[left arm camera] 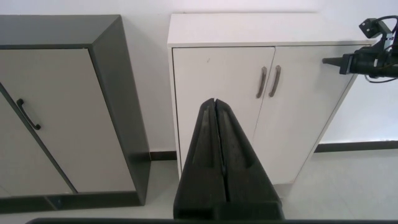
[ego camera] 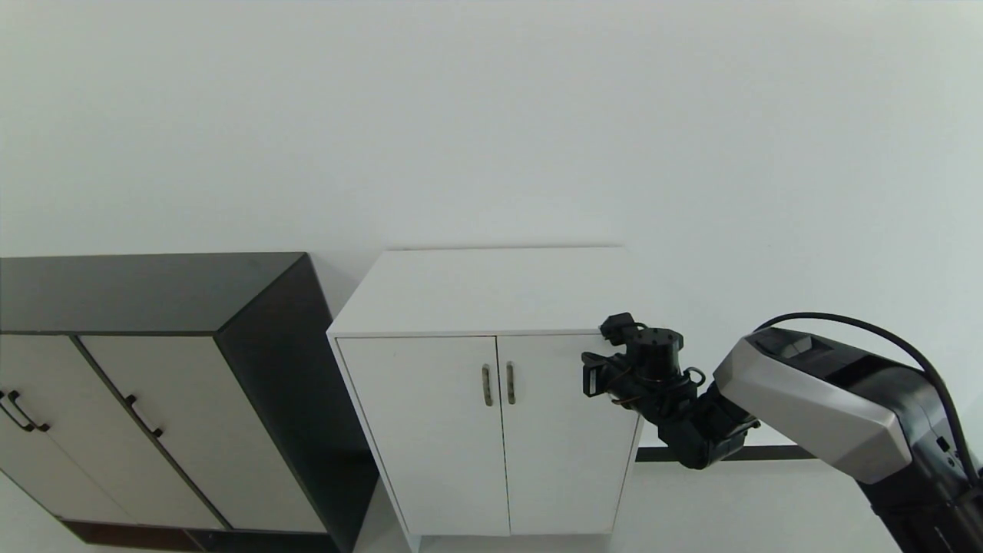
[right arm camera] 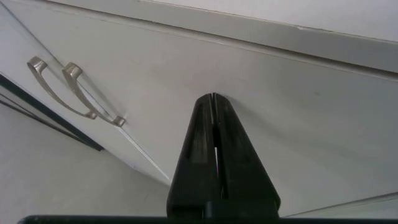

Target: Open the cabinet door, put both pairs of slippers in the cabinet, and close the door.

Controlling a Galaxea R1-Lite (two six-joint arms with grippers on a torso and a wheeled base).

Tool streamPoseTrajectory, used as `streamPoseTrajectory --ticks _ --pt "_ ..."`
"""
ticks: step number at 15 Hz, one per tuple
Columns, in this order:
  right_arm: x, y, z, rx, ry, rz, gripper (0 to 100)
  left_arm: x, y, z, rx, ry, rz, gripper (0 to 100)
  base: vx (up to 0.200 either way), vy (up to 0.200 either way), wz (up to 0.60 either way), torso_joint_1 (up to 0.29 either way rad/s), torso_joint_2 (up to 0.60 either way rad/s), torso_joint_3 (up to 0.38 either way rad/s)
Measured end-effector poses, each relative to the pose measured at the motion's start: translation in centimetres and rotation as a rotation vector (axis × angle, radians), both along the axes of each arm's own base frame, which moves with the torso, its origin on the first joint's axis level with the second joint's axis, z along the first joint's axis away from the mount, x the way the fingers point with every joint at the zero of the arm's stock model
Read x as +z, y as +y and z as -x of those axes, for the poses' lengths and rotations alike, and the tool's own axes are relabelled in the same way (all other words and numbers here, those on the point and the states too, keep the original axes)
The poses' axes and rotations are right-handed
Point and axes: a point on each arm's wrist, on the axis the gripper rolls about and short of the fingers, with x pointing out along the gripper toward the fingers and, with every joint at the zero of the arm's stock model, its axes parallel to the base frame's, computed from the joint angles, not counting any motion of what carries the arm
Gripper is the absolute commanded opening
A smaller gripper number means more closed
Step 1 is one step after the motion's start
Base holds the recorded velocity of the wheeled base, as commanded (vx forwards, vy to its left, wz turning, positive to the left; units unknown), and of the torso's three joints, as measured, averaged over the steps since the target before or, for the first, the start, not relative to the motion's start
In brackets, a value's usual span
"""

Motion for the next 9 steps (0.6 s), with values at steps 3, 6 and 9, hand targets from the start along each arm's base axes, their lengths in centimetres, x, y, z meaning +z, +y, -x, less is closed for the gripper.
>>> streamPoseTrajectory --ticks 3,6,9 --pt "0.0 0.02 -0.04 0.0 -0.002 -0.001 0 0.0 0.0 0.0 0.001 0.0 0.0 0 0.0 0.0 0.0 0.0 0.0 0.0" --pt "-0.01 0.03 -0.07 -0.001 -0.003 -0.001 0 -0.01 0.0 0.0 0.0 0.0 0.0 0 0.0 0.0 0.0 0.0 0.0 0.0" --pt "-0.01 0.05 0.1 0.0 -0.004 -0.001 0 -0.01 0.0 0.0 0.0 0.0 0.0 0 0.0 0.0 0.0 0.0 0.0 0.0"
